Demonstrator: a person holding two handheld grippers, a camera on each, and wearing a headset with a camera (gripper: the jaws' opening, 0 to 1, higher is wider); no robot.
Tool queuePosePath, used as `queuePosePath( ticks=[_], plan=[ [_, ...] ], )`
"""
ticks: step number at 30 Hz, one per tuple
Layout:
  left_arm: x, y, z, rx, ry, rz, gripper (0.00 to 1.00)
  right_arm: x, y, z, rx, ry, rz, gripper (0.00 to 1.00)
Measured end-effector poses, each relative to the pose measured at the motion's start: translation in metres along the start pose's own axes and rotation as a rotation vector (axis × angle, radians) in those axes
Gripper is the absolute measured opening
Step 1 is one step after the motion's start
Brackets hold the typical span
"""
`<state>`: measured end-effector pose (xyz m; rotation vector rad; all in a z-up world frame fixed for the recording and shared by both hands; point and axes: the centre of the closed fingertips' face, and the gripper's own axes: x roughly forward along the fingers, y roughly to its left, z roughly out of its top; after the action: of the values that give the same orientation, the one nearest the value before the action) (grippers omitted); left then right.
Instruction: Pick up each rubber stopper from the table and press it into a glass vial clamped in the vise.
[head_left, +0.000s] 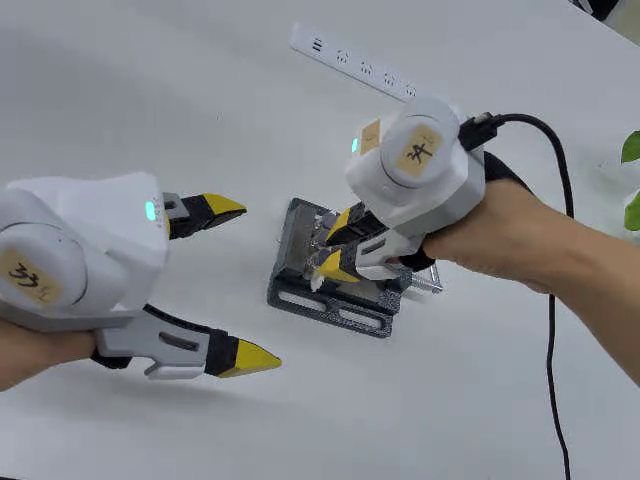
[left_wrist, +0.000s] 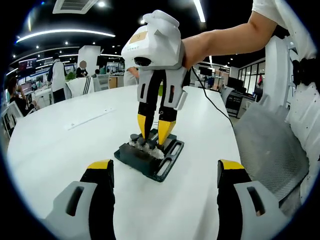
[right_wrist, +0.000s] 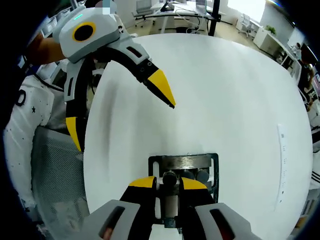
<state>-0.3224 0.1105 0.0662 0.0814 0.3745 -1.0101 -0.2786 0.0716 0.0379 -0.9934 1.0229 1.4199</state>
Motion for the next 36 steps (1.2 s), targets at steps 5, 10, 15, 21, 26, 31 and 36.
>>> queuePosePath(
  ticks=[5, 10, 15, 21, 26, 31, 36],
  plan=[
    [0.0, -0.002, 0.0, 0.003, 0.004, -0.007, 0.84, -0.009, -0.002, 0.003, 0.032, -0.058, -0.012, 0.07],
    [0.001, -0.003, 0.0, 0.003, 0.008, -0.014, 0.84, -0.007, -0.003, 0.0, 0.032, -0.061, -0.01, 0.01],
    [0.002, -0.004, -0.001, 0.003, 0.012, -0.021, 0.84, -0.004, -0.001, -0.001, 0.031, -0.064, -0.005, 0.0],
    [0.003, -0.003, -0.001, 0.002, 0.011, -0.02, 0.84, 0.002, 0.0, -0.003, 0.027, -0.059, -0.002, 0.0],
    [0.004, -0.002, -0.002, -0.002, 0.011, -0.017, 0.83, 0.006, -0.003, -0.006, 0.02, -0.049, 0.0, 0.0],
    [0.004, -0.002, -0.001, -0.005, 0.009, -0.016, 0.83, 0.005, -0.004, -0.006, 0.008, -0.041, 0.002, 0.0],
    [0.005, -0.001, -0.001, -0.006, 0.007, -0.015, 0.83, 0.006, -0.004, -0.005, -0.019, -0.028, -0.007, 0.0]
  ],
)
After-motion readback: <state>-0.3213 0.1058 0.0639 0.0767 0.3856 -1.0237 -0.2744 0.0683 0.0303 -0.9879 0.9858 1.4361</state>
